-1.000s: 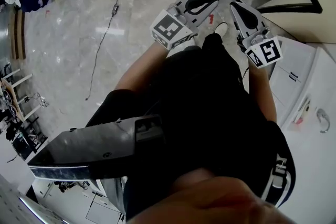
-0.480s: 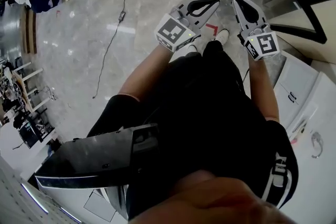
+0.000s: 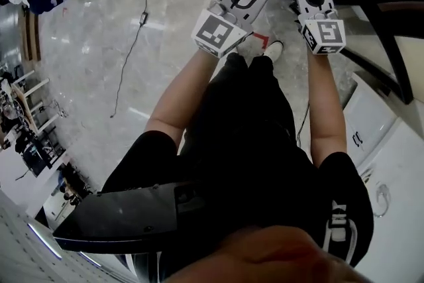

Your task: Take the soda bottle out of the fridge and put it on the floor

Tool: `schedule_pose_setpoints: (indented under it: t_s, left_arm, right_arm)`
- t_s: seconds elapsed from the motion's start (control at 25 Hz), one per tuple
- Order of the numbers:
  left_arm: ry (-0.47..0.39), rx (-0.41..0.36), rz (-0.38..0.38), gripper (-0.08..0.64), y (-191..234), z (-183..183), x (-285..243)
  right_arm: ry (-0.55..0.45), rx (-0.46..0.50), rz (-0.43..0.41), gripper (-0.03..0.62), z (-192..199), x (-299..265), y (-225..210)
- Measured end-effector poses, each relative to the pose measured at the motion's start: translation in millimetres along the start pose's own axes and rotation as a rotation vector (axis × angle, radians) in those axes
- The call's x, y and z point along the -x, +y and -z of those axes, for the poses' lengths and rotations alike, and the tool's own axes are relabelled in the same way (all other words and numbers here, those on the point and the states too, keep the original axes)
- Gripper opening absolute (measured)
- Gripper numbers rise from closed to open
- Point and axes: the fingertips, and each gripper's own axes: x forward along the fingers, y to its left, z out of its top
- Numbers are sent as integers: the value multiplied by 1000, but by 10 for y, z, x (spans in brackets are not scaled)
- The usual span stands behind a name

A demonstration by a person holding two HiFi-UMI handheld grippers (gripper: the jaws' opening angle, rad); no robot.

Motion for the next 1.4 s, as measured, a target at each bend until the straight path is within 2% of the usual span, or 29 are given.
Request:
schedule_pose_setpoints:
  t_s: [0.08,0.2,0.4,0.44,0.56,0.72,1.0,1.12,1.4]
  left_arm:
    - [12,23,-15,5,210,204,-180]
    - [17,28,-27,5,501,525,-425]
    - [-11,51,-33,5,788,872,-636]
    - [-18,54,-33,5,823,918,-668]
    - [-37,73,-32,5,921,1023,-745]
    - [-46,91,-21,5,990,1113,-776]
    - [-36,100,-14,5,1089,1210,-768]
    - [-34,104,-15,5,1107,1234,-768]
    - [-32,105,-28,5,1121,1276,-684]
  right_arm:
    - [23,3,40,47,189,-250,-193]
    - [32,-24,95,136,415,-595,-456]
    - [-4,3,195,274,532,-994,-762]
    - [-13,6,215,285,550,-1043,-825]
    - [-28,0,257,300,624,-1179,-990]
    - [-7,29,271,313,739,-1353,-1129]
    - [40,67,262,311,870,-1629,-1268]
    - [31,76,273,311,848,-1631,-1318]
    - [1,77,240,310,758,-1571,-1230]
